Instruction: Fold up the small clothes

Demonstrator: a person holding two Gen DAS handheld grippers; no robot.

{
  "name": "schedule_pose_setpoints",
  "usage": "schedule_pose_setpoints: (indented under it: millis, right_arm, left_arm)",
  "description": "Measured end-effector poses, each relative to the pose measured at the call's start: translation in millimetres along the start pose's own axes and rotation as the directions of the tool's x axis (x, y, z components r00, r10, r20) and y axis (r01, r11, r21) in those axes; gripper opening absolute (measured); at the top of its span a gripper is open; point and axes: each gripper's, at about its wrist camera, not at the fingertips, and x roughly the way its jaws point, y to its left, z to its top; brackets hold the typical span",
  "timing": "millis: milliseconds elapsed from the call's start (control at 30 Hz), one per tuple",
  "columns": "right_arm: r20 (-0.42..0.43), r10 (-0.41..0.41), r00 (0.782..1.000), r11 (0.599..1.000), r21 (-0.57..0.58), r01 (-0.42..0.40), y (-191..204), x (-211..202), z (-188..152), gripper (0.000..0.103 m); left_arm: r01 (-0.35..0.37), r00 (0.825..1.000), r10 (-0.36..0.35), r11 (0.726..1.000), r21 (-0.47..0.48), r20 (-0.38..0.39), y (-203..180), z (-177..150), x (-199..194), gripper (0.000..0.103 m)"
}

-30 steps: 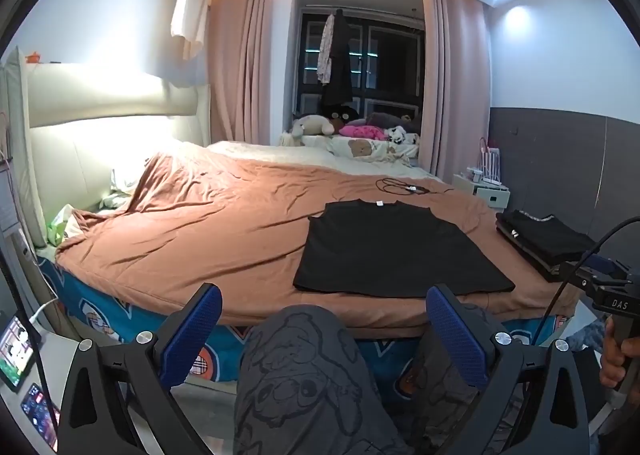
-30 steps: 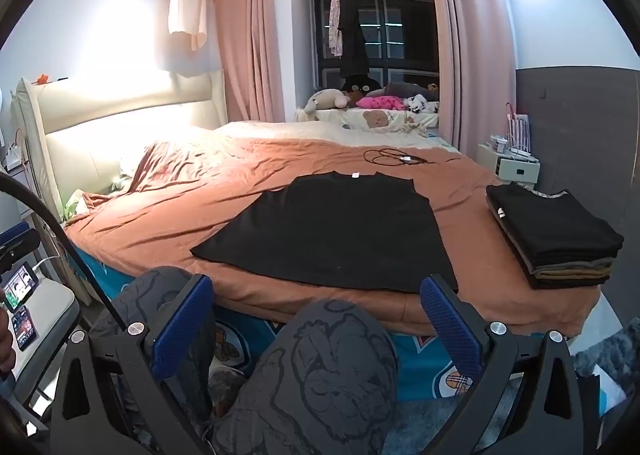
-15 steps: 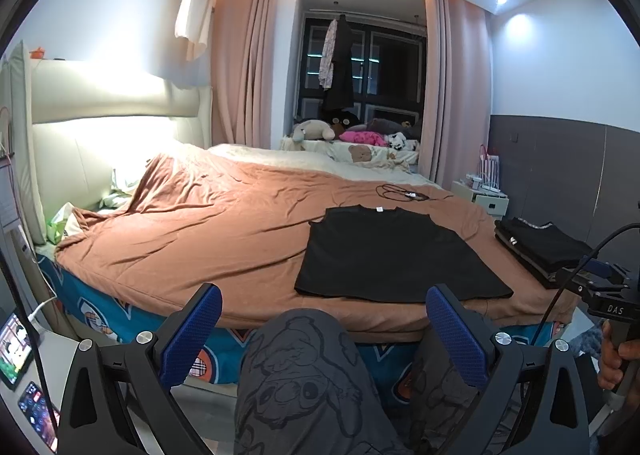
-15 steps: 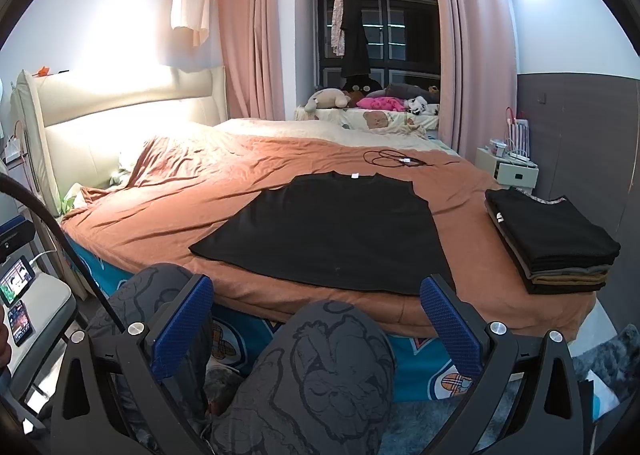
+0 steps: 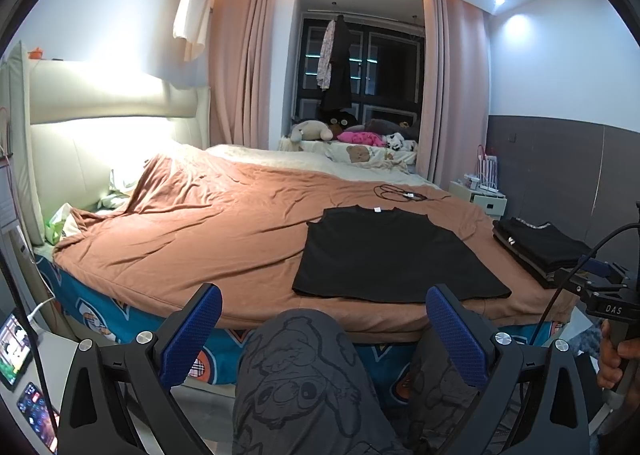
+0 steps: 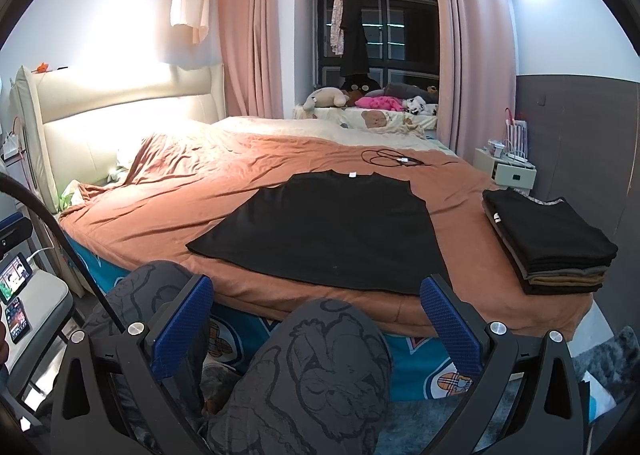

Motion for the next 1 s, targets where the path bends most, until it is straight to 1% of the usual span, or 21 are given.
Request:
schedule_pose_setpoints:
  millis: [1000]
  right_arm:
    - [0.000,0.005,1.000,1.000,0.003,-0.005,-1.3,-1.4,-0.7,0.103]
  left_arm:
    - [0.000,1.000,0.000,1.000,-0.001,0.002,-1.3,0.3,1.0,0.103]
